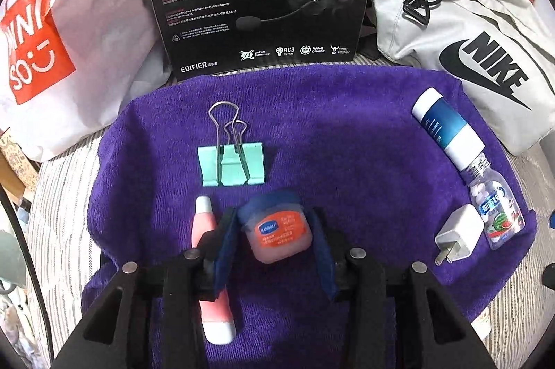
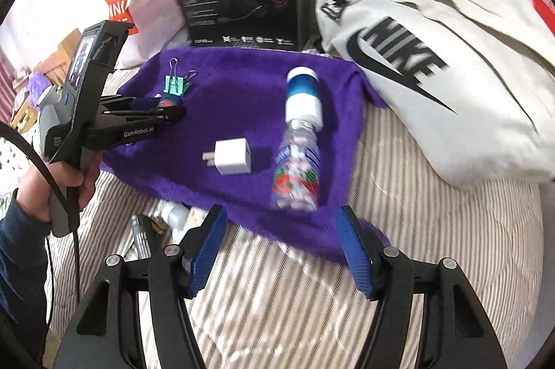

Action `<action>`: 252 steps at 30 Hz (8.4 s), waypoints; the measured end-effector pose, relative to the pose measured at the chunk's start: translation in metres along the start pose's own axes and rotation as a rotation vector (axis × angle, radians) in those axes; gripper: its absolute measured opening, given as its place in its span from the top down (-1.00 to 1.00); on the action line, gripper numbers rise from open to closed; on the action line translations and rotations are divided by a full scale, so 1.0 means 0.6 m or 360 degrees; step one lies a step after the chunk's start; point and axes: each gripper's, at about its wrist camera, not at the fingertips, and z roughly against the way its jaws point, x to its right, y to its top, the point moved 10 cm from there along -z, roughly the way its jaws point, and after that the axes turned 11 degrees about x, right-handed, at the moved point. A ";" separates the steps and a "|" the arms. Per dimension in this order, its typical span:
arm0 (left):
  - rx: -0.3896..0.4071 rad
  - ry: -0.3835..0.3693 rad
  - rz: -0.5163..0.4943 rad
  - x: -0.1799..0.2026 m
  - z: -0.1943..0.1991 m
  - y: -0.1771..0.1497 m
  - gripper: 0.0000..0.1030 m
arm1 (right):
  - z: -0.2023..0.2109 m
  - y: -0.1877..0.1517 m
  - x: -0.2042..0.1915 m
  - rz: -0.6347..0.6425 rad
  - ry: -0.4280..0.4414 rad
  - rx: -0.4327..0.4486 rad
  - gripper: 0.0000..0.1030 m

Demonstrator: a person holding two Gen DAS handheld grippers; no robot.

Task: Organize rigid objects
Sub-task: 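Grasp the black-and-gold Grand Reserve box with the left tool and lift it, then hold the Grand Reserve box in the left tool while the right tool grasps the black case, then carry the box with the left tool while the right tool carries the black case toward the towel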

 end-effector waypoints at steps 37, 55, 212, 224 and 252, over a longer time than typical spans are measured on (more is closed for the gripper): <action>-0.0021 -0.0104 -0.0199 0.123 0.189 -0.207 -0.22 | 0.155 -0.168 0.018 -0.0352 -0.0024 0.0065 -0.39; 0.0025 -0.0137 -0.0137 0.088 0.200 -0.212 0.56 | 0.123 -0.189 -0.012 -0.0299 -0.0011 -0.0018 -0.39; 0.0043 -0.0062 0.0078 -0.034 0.150 -0.079 0.56 | -0.036 -0.127 -0.093 0.0381 0.0145 -0.0185 0.10; 0.0042 -0.0062 0.0091 -0.033 0.156 -0.080 0.56 | -0.025 -0.128 -0.086 0.0392 0.0122 -0.0172 0.56; -0.0034 -0.0150 0.0039 0.012 0.090 -0.042 0.56 | -0.019 0.035 -0.062 0.0208 0.0227 0.0017 0.57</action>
